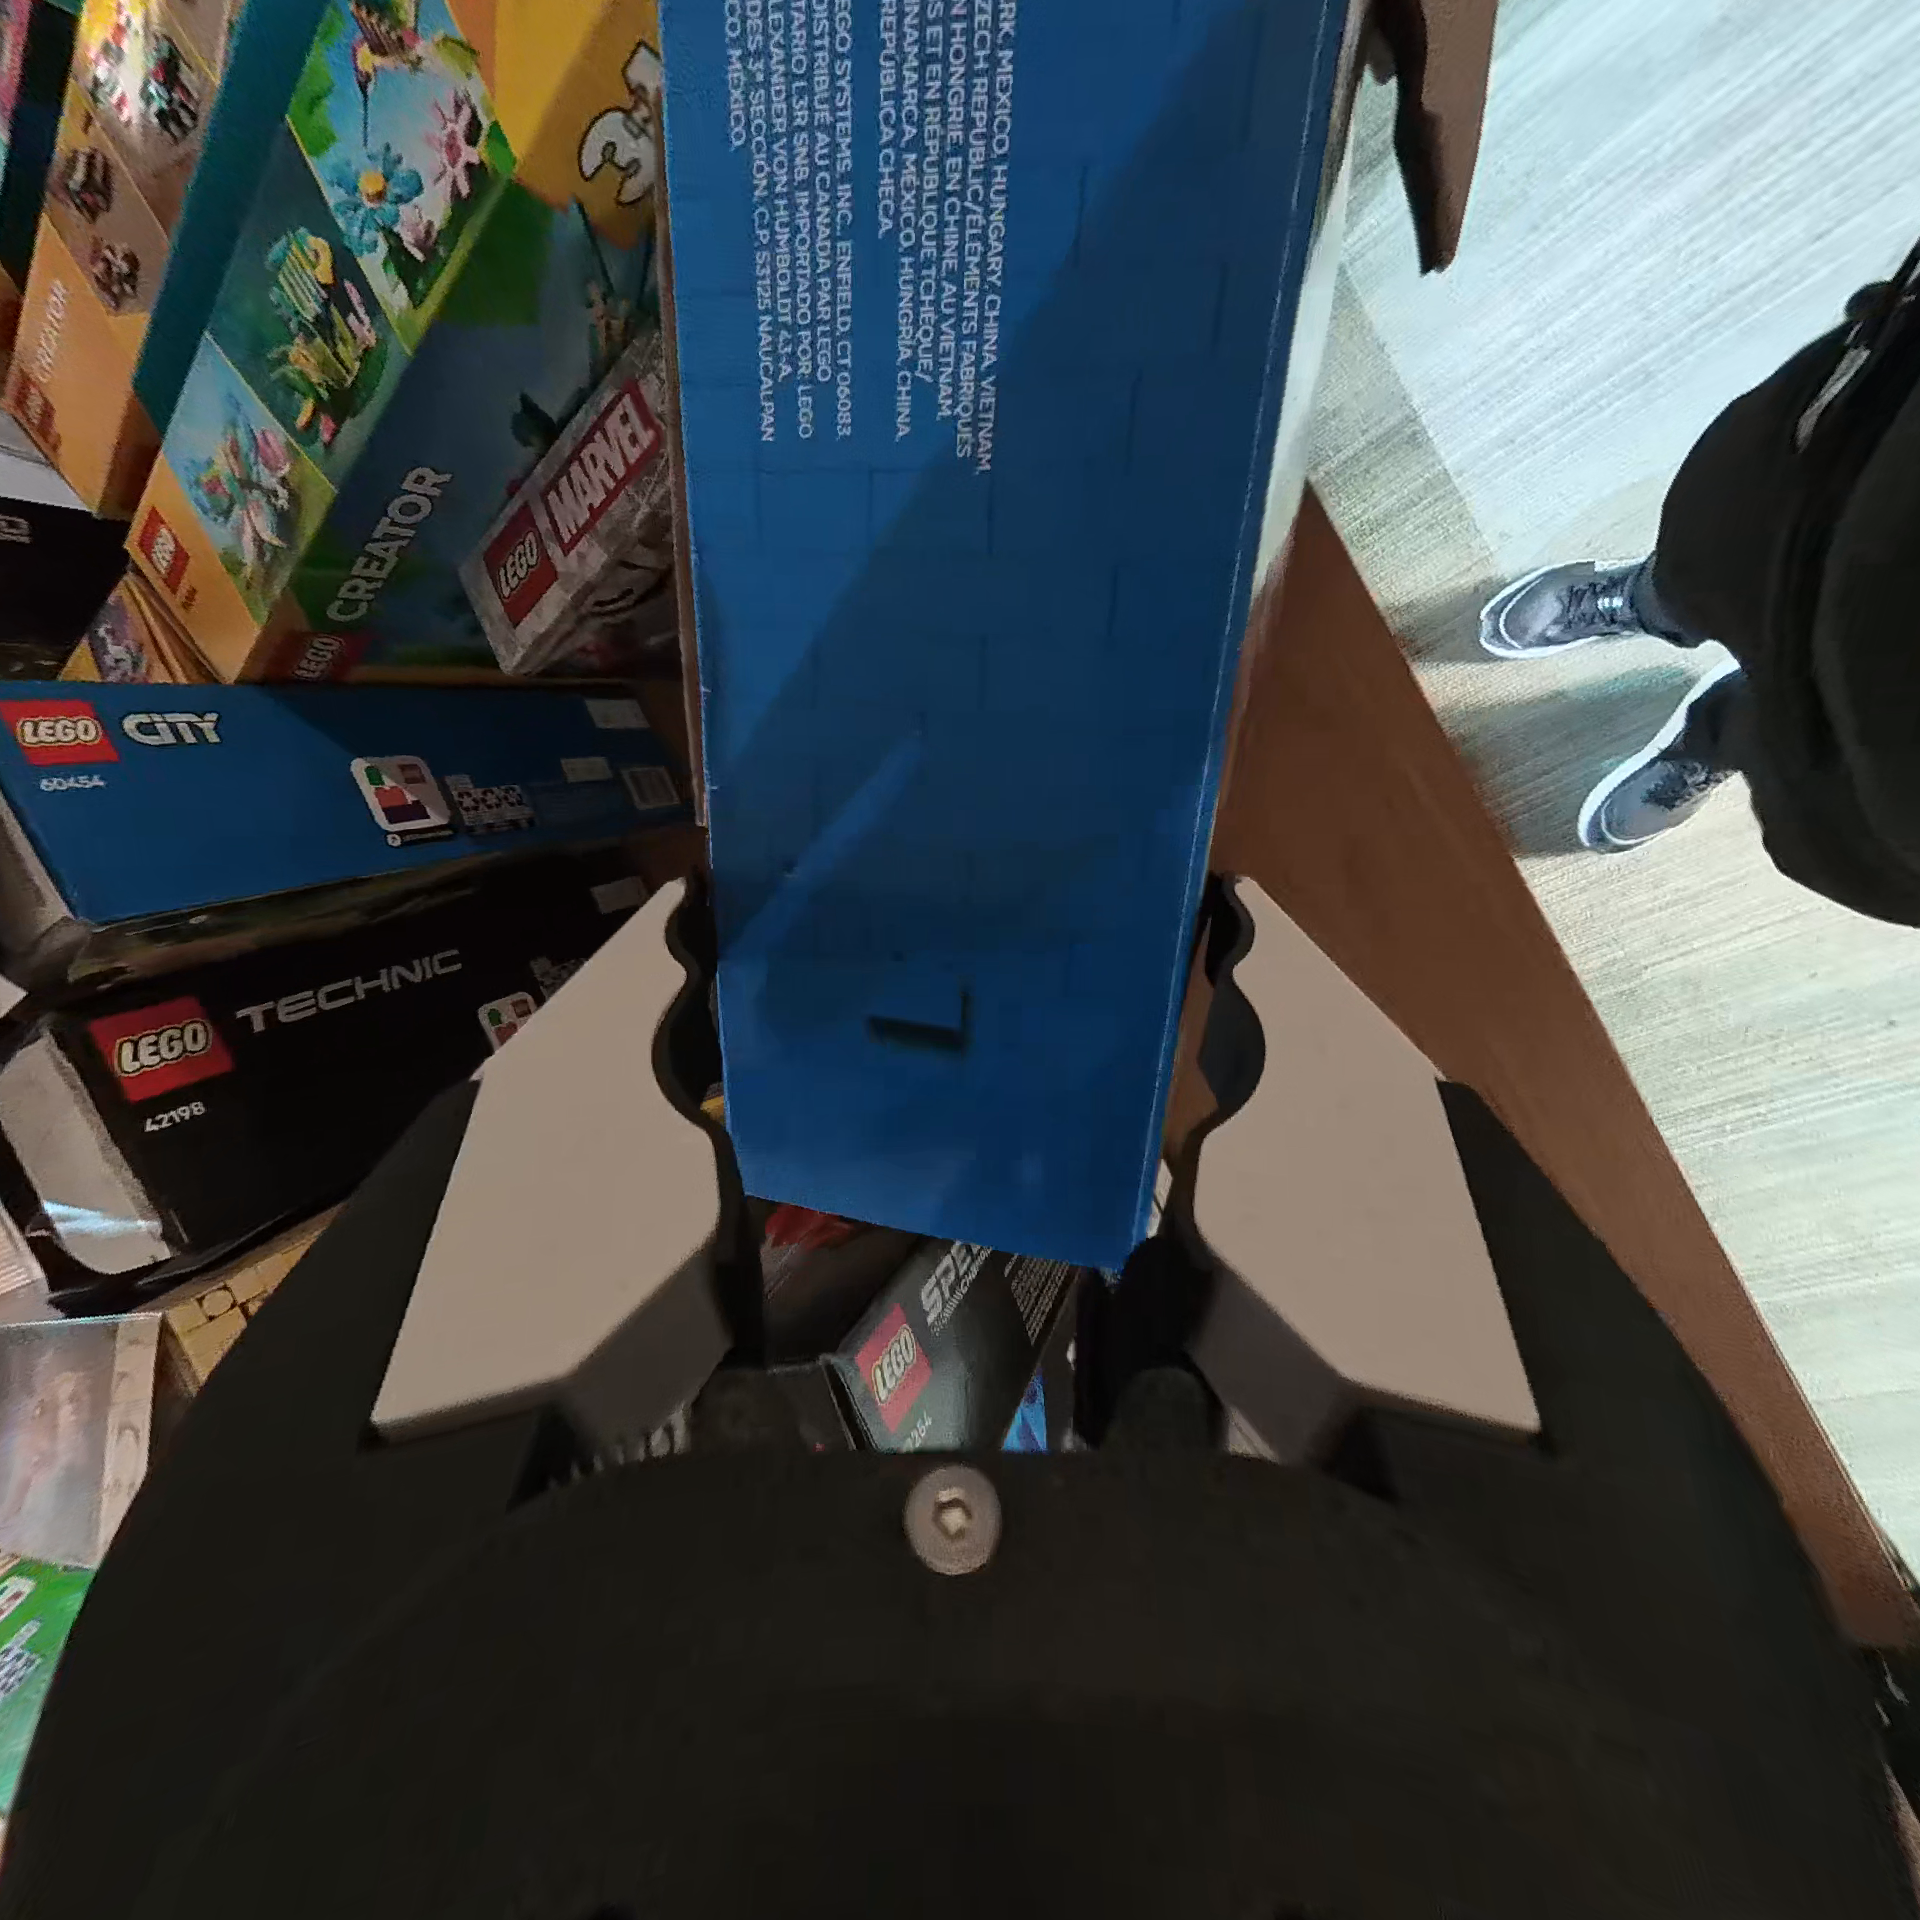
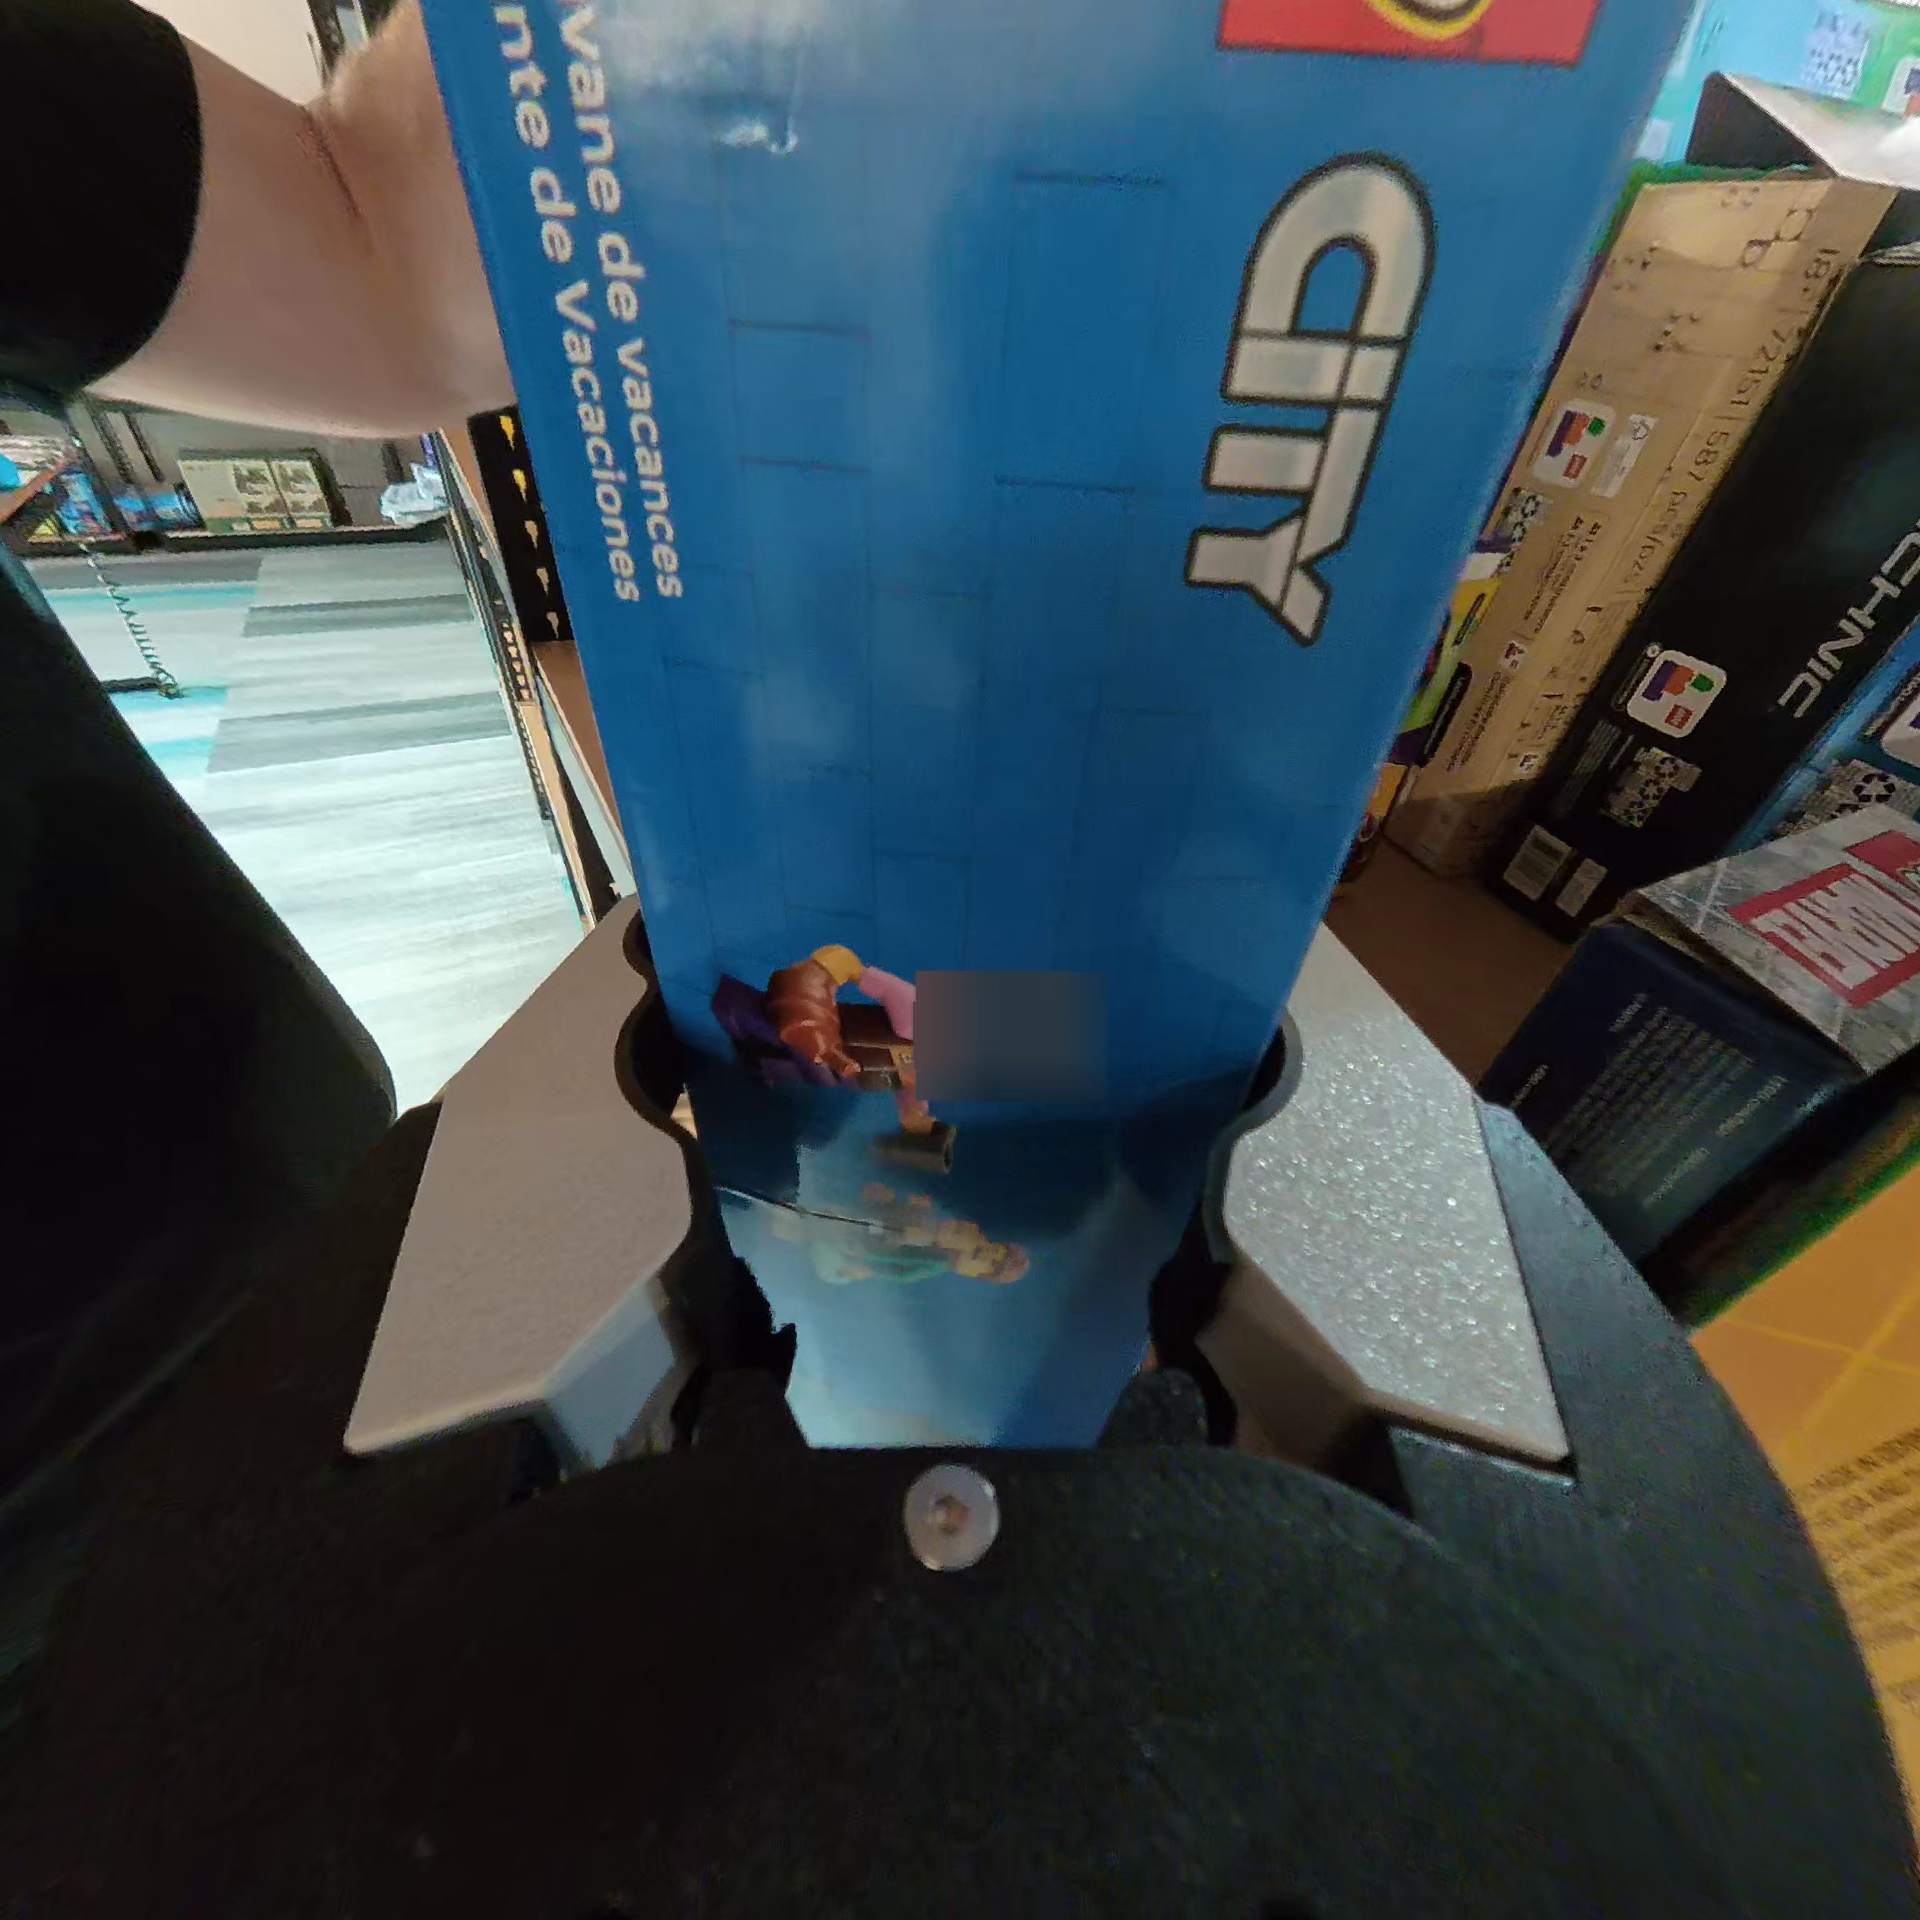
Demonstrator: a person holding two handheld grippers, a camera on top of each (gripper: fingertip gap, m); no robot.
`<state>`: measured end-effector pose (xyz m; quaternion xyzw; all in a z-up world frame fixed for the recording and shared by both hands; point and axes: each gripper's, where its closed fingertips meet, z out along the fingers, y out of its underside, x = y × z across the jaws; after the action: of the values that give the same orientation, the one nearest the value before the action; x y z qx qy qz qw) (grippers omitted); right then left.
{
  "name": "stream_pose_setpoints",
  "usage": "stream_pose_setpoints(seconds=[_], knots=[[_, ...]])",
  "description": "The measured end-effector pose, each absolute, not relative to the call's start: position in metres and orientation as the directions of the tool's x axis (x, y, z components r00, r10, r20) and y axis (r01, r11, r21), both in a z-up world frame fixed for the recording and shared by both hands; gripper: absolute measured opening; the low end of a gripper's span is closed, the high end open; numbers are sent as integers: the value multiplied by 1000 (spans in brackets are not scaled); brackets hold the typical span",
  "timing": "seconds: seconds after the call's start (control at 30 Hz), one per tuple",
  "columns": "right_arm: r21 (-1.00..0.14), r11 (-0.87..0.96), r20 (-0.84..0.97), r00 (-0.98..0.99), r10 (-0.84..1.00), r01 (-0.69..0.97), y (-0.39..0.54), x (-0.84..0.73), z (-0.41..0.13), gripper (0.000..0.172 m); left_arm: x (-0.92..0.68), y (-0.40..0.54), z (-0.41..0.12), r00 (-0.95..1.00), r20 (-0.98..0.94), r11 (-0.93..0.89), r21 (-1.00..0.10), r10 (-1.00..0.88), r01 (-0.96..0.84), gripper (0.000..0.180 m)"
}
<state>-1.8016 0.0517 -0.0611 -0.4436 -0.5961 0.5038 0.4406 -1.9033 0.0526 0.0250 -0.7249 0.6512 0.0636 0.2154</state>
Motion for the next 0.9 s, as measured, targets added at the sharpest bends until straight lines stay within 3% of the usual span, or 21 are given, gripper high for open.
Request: stream_pose_setpoints(seconds=[0.13, 0.23, 0.3, 0.33, 0.47, 0.63, 0.7, 0.77, 0.9], knots=[[-992, 87, 67, -203, 977, 89, 49, -1804, -62, 109, -1911, 49, 41, 149, -416, -48, -245, -897, -968, 88], [-991, 95, 76, -204, 976, 89, 47, -1804, -61, 109, -1898, 34, 72, 139, -459, 34, -347, -877, -937, 76], [-990, 108, 86, -219, 972, 90, 42, -1807, -61, 109, -1902, 30, 60, 107, -464, 25, -270, -879, -962, 70], [-990, 110, 87, -227, 970, 92, 39, -1810, -61, 108, -1907, 27, 47, 101, -433, 3, -231, -896, -973, 70], [-993, 95, 74, -252, 965, 74, 35, -1816, -61, 109, -1912, 25, 33, 164, -434, -40, -280, -886, -959, 72], [-993, 93, 64, -334, 940, 72, 19, -1835, -62, 110, -1930, 2, 31, 175, -445, -115, -158, -879, -981, 72], [-992, 100, 68, -355, 932, 74, 15, -1841, -62, 110, -1936, -6, 32, 205, -453, -148, -158, -868, -976, 73], [-993, 105, 75, -368, 927, 61, 12, -1844, -61, 110, -1939, -11, 38, 200, -488, -135, -167, -850, -977, 76], [-990, 133, 101, -408, 907, 52, 4, -1848, -61, 109, -1950, -22, 63, 299, -475, -178, -283, -828, -942, 85]])
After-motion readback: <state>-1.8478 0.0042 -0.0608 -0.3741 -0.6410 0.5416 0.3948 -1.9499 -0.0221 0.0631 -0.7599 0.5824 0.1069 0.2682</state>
